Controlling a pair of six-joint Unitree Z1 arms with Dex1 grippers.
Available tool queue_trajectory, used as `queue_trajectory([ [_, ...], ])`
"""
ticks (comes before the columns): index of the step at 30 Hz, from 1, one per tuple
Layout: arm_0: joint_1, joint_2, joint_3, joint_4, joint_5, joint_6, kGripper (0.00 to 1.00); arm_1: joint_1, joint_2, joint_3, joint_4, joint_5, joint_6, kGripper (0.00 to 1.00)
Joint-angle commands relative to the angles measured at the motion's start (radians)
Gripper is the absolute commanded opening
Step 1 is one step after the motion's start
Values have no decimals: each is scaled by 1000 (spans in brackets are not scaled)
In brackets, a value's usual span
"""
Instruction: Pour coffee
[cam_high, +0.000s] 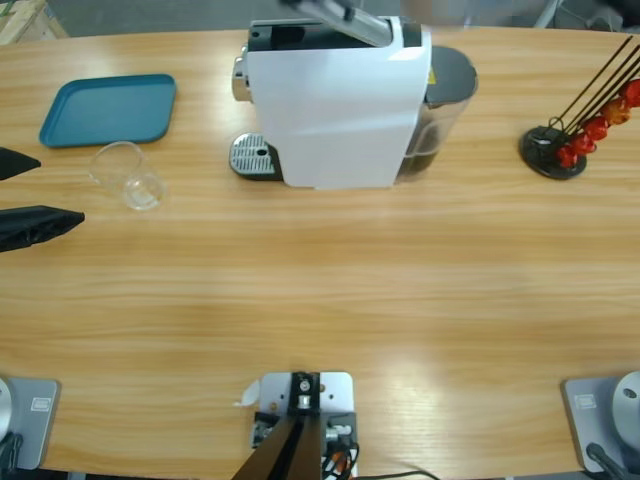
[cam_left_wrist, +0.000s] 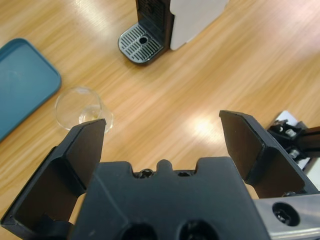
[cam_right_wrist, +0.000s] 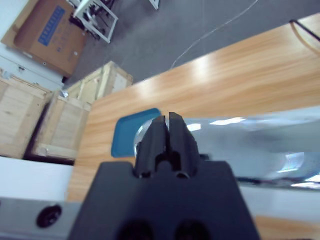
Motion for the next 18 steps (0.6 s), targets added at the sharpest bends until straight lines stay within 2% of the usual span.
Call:
queue_trajectory([
  [1,-9,-48,41,-4,6,8,991,44,164,88,20,8,-19,0],
  [7,-9,-51,47,-3,5,6,991,43,186,76,45,2,-45,0],
  [18,-9,-41,36,-1,7,2,991,43,262,-101,292,24,-75,0],
])
